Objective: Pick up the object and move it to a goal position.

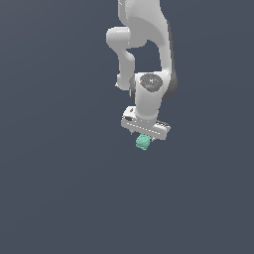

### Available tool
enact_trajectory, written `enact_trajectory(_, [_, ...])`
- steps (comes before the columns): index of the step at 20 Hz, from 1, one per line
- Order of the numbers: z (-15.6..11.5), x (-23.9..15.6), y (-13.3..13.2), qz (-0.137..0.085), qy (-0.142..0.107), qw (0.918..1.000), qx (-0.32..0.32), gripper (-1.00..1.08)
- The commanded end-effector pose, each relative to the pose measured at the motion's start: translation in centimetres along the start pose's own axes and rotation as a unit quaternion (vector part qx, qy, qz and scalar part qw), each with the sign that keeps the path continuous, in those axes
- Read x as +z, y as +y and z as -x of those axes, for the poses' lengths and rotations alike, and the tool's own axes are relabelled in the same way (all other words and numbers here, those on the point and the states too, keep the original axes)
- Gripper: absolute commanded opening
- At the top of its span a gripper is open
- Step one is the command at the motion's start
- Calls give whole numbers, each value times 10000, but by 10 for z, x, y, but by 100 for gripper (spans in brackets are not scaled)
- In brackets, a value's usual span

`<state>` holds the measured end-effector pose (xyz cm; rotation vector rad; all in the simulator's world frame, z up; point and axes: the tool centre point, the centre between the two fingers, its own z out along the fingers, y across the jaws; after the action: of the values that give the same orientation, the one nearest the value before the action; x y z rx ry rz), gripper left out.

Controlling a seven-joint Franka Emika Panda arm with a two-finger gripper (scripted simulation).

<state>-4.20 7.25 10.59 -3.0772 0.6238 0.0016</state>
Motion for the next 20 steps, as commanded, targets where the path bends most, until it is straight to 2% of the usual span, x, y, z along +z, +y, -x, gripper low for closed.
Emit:
enact_trajectory(1, [6, 5, -2, 1, 3, 9998, 204, 100])
enact_trajectory(9, [16, 15, -6, 6, 7, 9984, 562, 100])
enact_trajectory(20, [18, 28, -6, 8, 6, 9983, 591, 100])
